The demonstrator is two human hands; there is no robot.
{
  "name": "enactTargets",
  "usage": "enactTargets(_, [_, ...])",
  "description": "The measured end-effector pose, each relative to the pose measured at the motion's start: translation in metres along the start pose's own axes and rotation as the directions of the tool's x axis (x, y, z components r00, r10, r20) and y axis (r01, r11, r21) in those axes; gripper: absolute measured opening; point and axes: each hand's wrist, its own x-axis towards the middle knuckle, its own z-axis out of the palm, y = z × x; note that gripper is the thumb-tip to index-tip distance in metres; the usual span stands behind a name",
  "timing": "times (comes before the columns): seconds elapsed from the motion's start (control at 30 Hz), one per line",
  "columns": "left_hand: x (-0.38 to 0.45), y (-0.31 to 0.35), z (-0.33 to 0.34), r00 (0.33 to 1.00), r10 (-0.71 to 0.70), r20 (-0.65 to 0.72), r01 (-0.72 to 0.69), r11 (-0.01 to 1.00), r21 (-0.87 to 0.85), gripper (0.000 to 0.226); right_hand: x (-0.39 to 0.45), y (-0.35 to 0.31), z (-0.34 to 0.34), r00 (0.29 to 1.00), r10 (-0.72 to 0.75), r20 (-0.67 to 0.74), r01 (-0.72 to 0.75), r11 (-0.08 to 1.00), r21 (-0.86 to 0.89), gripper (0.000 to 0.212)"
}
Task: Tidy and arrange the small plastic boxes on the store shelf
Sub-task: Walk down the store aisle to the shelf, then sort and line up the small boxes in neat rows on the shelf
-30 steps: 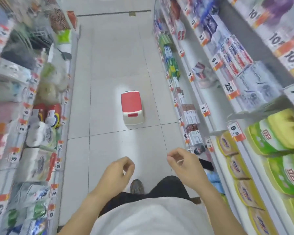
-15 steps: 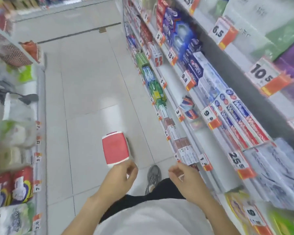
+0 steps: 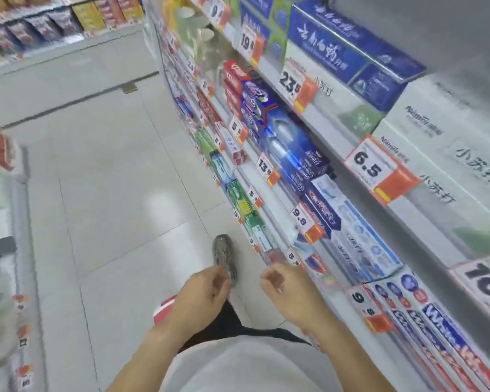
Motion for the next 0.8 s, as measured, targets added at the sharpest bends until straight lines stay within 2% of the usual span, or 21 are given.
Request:
enactTargets(0.13, [0.108,-0.006,-0.022,0.975,0.125,0.184,-0.132,0.991,0.029,0.015,0.057,0.008,-0.007,0.983,0.107,-0.151,-0.104,0.994,0.027,0.009])
enactTargets(0.27, [0.199,0.011,-0.035,0.886,0.318,0.336,-0.356,0.933,0.055,0.014,0.088,0.018,-0.002,0.931,0.241,-0.275,-0.223,0.97,0.095,0.01])
enactTargets(0.47, [0.287,0.012,0.019,0.725,0.417,0.548,-0.534,0.843,0.066,0.025,0.079,0.056,0.036,0.766,0.501,-0.403,-0.403,0.862,0.307,0.023])
enactTargets(0.53, [0.298,0.008,0.051,0.667,0.442,0.6,-0.596,0.799,0.074,0.018,0.07,0.082,0.056,0.697,0.585,-0.415,-0.451,0.808,0.381,0.022])
enactTargets(0.6, [0.301,-0.005,0.083,0.632,0.451,0.63,-0.628,0.774,0.076,0.014,0.067,0.102,0.071,0.627,0.655,-0.42,-0.515,0.754,0.408,0.016])
enactTargets(0.7, [0.309,-0.033,0.133,0.604,0.496,0.624,-0.617,0.787,-0.028,0.014,0.077,0.141,0.094,0.536,0.678,-0.503,-0.533,0.734,0.42,0.012])
enactTargets(0.77, [0.322,-0.053,0.171,0.571,0.608,0.552,-0.673,0.732,-0.11,0.008,0.096,0.173,0.113,0.455,0.655,-0.603,-0.47,0.752,0.462,0.014])
enactTargets(0.8, [0.328,-0.063,0.19,0.548,0.671,0.5,-0.708,0.69,-0.15,0.012,0.108,0.19,0.123,0.396,0.629,-0.668,-0.418,0.772,0.479,0.015])
